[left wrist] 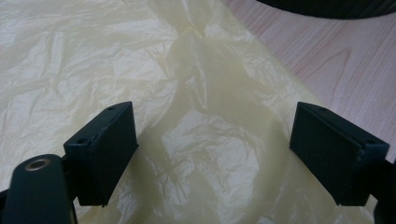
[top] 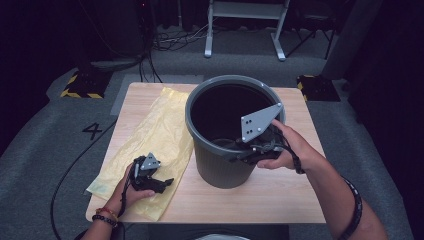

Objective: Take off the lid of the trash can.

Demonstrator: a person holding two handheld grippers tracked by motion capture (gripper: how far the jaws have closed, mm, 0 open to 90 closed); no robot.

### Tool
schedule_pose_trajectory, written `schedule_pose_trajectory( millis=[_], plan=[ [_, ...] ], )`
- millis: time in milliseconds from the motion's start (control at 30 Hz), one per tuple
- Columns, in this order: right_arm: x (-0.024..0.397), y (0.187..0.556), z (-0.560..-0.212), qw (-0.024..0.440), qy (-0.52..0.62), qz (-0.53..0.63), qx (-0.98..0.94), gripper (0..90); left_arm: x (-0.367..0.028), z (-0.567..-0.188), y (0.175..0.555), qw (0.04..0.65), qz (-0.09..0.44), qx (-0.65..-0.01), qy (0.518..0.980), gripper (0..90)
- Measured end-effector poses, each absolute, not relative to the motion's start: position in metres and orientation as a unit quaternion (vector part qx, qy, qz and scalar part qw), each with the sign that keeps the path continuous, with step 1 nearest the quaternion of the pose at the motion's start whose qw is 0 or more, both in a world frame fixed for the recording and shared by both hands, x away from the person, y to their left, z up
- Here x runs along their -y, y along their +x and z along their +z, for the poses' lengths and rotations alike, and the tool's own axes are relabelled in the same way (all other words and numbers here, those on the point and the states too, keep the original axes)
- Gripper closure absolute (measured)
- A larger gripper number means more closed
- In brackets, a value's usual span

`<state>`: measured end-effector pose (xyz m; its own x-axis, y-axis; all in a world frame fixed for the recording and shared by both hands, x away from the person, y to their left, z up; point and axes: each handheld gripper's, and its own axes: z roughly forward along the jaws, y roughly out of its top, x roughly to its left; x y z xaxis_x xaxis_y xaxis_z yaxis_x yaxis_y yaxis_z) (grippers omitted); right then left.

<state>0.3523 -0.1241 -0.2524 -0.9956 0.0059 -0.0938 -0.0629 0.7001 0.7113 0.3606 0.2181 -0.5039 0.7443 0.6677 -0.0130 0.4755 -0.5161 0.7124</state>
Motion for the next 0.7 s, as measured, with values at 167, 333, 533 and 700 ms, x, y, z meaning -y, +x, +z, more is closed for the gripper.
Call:
schedule_pose_trajectory(
  millis=[167,333,533,700],
  plan=[
    [0.1258,0.3533,-0.2515,0.046,-0.014,0.398,-0.916,72.2,-0.2181,-0.5038,0.3606,0.363,0.132,-0.332,0.861,14.7],
    [0.1265,0.3541,-0.2508,0.043,-0.006,0.405,-0.913,72.1,-0.2180,-0.5039,0.3605,0.363,0.132,-0.332,0.860,14.7],
    [0.1243,0.3501,-0.2488,0.051,-0.014,0.386,-0.921,72.4,-0.2181,-0.5038,0.3606,0.363,0.132,-0.332,0.861,14.7],
    [0.1241,0.3486,-0.2458,0.058,-0.015,0.377,-0.924,73.0,-0.2181,-0.5038,0.3606,0.363,0.133,-0.332,0.861,14.7]
  ],
)
